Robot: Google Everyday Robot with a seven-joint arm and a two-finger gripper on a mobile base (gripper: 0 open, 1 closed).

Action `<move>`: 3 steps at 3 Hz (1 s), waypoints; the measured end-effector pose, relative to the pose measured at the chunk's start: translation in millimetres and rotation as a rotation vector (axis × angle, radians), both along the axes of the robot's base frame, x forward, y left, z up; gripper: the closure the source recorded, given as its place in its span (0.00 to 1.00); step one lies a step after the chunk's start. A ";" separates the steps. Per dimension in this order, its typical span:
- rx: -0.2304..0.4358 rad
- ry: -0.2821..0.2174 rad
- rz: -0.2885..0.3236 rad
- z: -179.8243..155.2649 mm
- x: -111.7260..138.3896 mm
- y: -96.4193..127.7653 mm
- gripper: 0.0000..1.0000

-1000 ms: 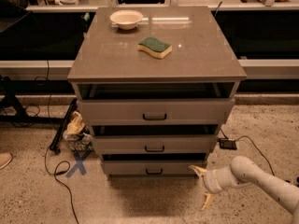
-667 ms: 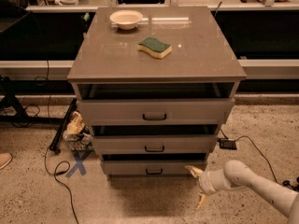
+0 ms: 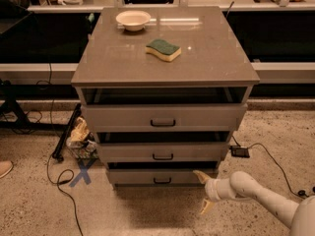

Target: Open bottom drawer

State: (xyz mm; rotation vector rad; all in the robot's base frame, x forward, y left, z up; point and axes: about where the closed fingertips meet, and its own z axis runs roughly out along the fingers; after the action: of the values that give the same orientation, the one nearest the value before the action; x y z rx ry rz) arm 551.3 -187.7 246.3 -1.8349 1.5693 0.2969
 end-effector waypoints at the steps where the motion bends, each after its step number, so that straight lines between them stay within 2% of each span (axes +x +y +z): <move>1: 0.000 0.000 0.000 -0.1 0.1 0.0 0.00; 2: -0.008 -0.026 -0.023 -8.0 10.8 -1.9 0.00; 3: -0.042 -0.044 -0.058 -33.7 29.7 -4.5 0.00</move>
Offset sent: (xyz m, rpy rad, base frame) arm 0.0268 -0.0099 -0.0147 -0.0226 -0.0646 -0.0588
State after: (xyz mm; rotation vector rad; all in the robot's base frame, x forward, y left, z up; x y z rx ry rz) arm 581.0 -192.1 212.6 -1.8124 1.6065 0.1971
